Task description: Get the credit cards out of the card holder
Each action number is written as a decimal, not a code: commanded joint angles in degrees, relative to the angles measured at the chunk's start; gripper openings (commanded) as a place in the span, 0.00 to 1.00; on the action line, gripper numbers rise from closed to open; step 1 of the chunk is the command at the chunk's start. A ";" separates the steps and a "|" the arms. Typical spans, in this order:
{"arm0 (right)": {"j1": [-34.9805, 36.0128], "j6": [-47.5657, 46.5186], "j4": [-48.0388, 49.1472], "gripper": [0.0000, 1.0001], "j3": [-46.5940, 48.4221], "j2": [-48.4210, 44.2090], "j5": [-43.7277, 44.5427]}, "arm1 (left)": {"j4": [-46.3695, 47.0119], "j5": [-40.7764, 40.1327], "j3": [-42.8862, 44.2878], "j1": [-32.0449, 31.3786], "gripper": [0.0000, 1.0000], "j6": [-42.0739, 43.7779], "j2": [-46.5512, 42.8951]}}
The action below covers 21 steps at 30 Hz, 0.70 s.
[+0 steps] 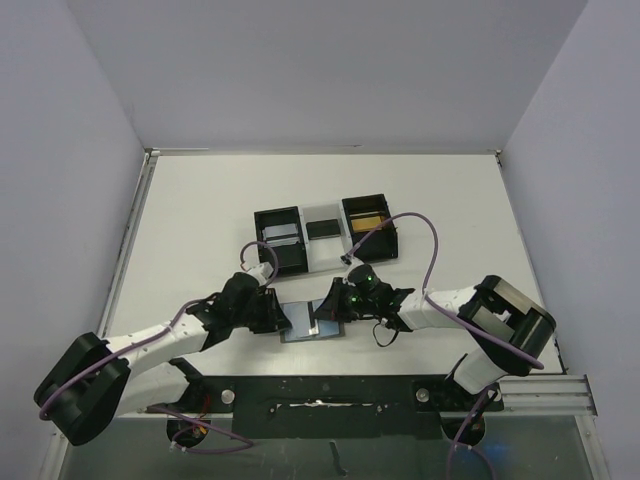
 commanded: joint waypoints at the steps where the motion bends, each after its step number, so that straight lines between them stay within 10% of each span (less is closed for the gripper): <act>1: -0.35 -0.60 0.90 0.00 -0.19 -0.67 -0.34 | 0.36 -2.70 0.80 -0.26 0.23 -0.64 -4.24; 21: 0.04 1.85 0.73 0.00 -0.49 -1.22 1.06 | 11.82 -4.26 0.17 -4.03 0.26 -5.00 3.72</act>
